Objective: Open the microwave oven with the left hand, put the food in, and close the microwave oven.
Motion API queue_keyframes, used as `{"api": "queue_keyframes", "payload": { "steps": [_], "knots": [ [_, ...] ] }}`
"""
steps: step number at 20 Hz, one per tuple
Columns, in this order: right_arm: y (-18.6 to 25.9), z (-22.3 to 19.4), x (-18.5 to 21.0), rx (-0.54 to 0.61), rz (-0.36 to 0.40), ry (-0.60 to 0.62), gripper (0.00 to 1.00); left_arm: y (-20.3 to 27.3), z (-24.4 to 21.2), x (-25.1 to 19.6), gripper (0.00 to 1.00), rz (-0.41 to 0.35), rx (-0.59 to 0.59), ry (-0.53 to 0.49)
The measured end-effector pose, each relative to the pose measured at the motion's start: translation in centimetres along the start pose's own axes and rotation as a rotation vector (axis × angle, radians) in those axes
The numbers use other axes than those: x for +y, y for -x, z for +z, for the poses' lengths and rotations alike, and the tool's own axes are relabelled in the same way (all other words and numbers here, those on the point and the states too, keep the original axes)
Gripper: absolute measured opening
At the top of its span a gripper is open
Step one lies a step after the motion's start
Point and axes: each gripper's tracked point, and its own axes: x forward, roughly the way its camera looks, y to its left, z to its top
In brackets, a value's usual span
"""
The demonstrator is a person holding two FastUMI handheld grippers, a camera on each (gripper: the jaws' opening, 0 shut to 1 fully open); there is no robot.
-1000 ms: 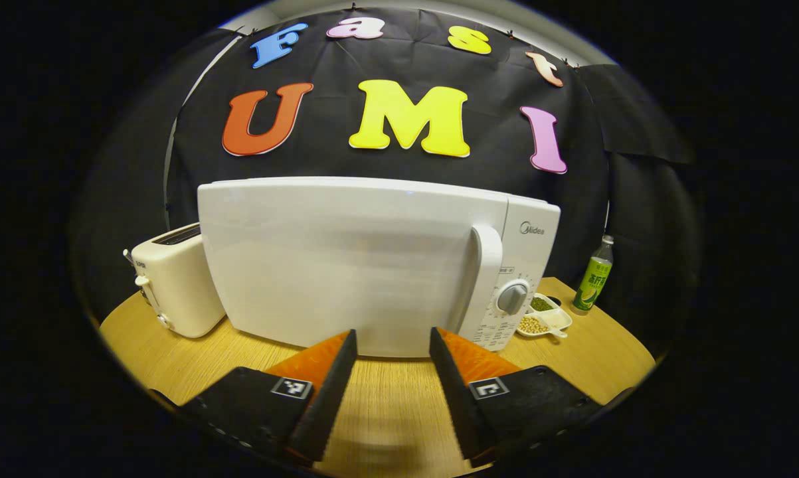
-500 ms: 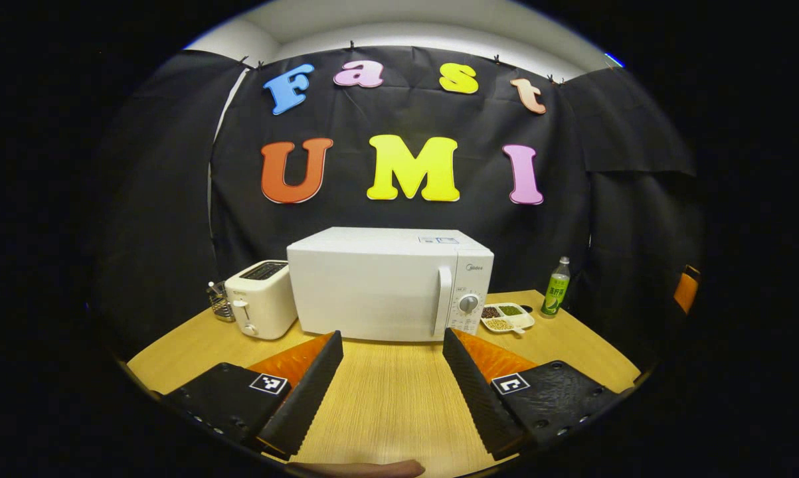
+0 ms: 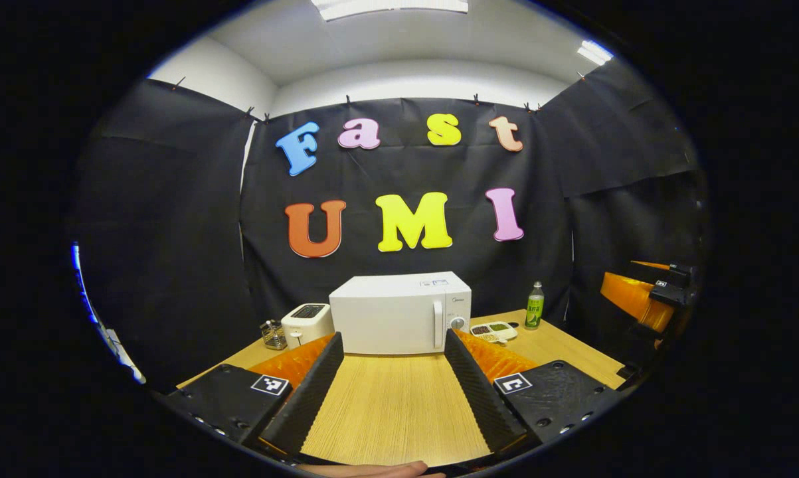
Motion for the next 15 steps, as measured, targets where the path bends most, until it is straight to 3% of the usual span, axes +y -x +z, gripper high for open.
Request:
{"api": "queue_keyframes", "payload": {
  "steps": [15],
  "knots": [
    [-0.1,-1.8,-1.1,0.041,-0.014,-0.024,1.00,0.7,-0.8,-2.6,0.97,-0.070,-0.003,-0.005]
  ]
}}
